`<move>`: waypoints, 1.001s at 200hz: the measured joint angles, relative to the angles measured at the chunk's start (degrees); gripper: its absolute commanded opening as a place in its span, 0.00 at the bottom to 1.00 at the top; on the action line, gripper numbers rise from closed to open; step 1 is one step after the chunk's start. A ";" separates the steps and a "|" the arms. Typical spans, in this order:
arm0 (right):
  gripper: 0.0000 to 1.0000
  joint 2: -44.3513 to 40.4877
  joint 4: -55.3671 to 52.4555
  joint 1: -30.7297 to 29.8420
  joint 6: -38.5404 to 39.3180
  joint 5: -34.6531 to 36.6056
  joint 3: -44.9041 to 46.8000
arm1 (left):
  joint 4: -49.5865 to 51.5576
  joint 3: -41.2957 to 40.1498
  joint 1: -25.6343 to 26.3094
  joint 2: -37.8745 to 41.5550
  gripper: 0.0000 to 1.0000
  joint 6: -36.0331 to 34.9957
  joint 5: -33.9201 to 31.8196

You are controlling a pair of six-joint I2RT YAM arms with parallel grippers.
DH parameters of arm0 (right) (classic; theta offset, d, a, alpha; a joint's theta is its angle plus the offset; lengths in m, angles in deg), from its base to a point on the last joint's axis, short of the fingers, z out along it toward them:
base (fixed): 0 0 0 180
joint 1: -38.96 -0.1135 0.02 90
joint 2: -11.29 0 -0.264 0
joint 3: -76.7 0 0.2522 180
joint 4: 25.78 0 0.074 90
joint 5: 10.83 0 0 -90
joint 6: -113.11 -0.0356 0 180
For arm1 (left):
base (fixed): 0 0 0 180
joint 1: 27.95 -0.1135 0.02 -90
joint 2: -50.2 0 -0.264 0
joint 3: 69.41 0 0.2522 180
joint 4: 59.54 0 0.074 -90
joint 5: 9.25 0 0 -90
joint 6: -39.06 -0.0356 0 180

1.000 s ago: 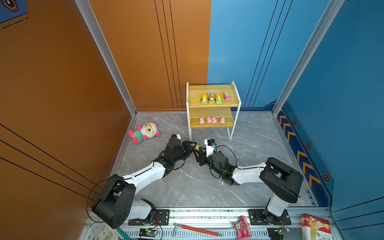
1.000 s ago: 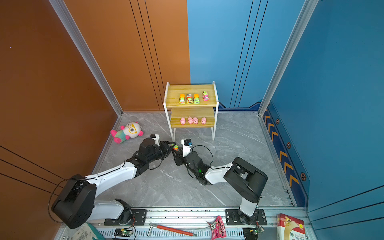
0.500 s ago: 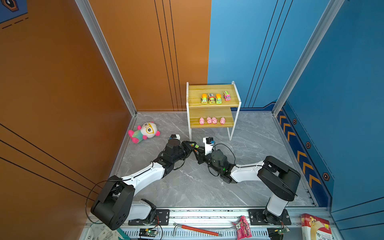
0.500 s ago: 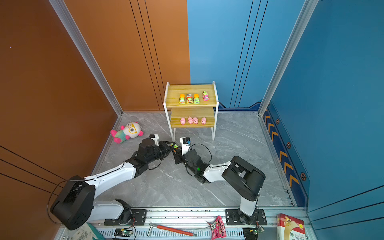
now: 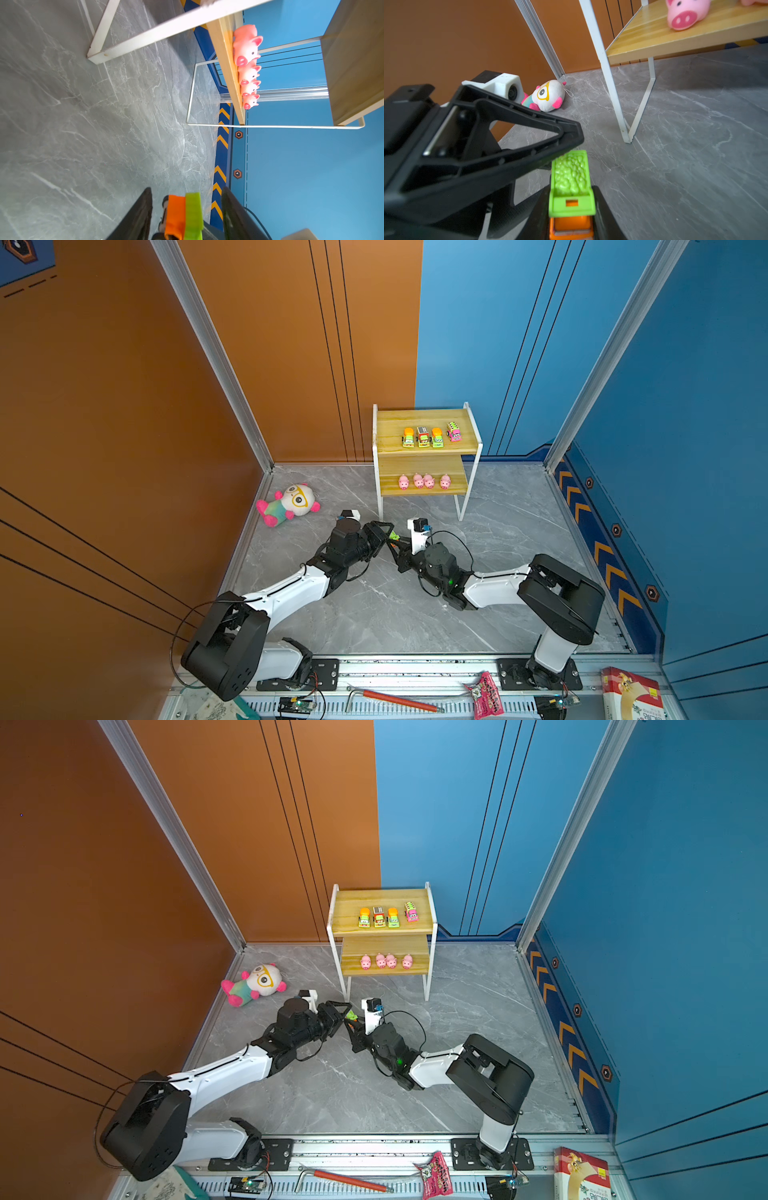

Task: Organize plastic toys on shelves
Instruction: Place the plastic toy at the center of the table.

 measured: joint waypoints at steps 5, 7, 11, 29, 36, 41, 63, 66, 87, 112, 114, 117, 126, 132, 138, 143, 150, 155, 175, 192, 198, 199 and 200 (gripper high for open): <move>0.19 -0.24 -0.02 -0.20 0.07 0.02 0.50 | 0.04 -0.24 -0.09 0.00 0.61 -0.28 0.04; 0.19 -0.35 -0.04 -0.26 0.09 0.02 0.70 | 0.02 -0.35 -0.11 0.00 0.61 -0.15 0.02; 0.19 -0.52 -0.20 -0.42 0.11 0.04 1.11 | 0.04 -0.55 -0.17 0.00 0.62 -0.48 0.04; 0.19 -1.20 -1.14 -1.18 0.39 0.26 3.06 | 0.33 -1.36 -0.50 0.00 0.67 -1.27 0.02; 0.19 -1.31 -1.62 -1.55 0.81 0.63 3.80 | 0.59 -1.57 -0.63 0.00 0.69 -1.88 0.00; 0.19 -1.33 -1.99 -1.86 1.14 0.98 4.26 | 1.03 -1.66 -0.74 0.07 0.70 -2.29 0.00; 0.19 -1.31 -3.96 -3.50 2.56 2.82 5.70 | 4.39 -1.99 -1.11 1.31 0.75 -5.42 -0.15; 0.19 -1.29 -4.17 -3.76 2.75 3.10 5.84 | 4.85 -2.05 -1.14 1.60 0.75 -5.99 -0.20; 0.19 -0.39 -4.76 -5.31 4.17 5.22 6.12 | 9.38 -2.47 -1.40 4.24 0.78 -9.57 -1.25; 0.20 3.10 -4.74 -6.99 5.53 8.28 6.12 | 15.69 -3.02 -1.68 8.13 0.79 -14.27 -3.85; 0.20 3.34 -4.74 -7.08 5.60 8.48 6.12 | 16.22 -3.08 -1.73 8.46 0.79 -14.58 -4.09; 0.20 3.96 -4.74 -7.30 5.70 8.94 6.10 | 16.92 -3.10 -1.81 8.94 0.79 -15.15 -4.44; 0.20 5.64 -4.79 -7.91 6.12 10.16 6.10 | 18.86 -3.28 -2.12 10.34 0.79 -16.52 -5.27; 0.21 6.64 -4.79 -8.33 6.34 10.97 6.10 | 20.13 -3.41 -2.45 11.30 0.80 -17.42 -5.86; 0.21 7.48 -4.79 -8.61 6.58 11.65 6.10 | 21.44 -3.45 -2.84 12.20 0.80 -18.29 -6.36; 0.22 8.13 -4.79 -8.85 6.75 12.22 6.08 | 22.38 -3.48 -3.23 12.79 0.80 -18.93 -6.73; 0.23 8.94 -4.44 -9.14 6.97 12.79 5.99 | 23.56 -3.48 -3.85 13.57 0.80 -19.87 -7.15; 0.23 9.20 -4.28 -9.29 7.10 13.35 5.81 | 24.37 -3.48 -4.33 14.08 0.81 -20.46 -7.39; 0.27 10.29 -4.04 -9.42 7.19 14.32 4.63 | 27.87 -3.26 -6.23 15.58 0.82 -23.08 -7.98; 0.31 11.19 -3.78 -9.42 7.19 14.86 3.74 | 31.91 -1.77 -7.80 15.78 0.84 -25.55 -7.93; 0.34 11.37 -3.78 -9.42 7.19 15.02 3.52 | 33.31 -0.87 -8.48 15.78 0.84 -26.40 -7.87; 0.34 11.39 -3.78 -9.42 7.17 15.02 3.50 | 33.48 -0.76 -8.57 15.78 0.84 -26.53 -7.85; 0.34 11.43 -3.78 -9.42 7.19 15.02 3.43 | 33.79 -0.55 -8.72 15.78 0.84 -26.64 -7.74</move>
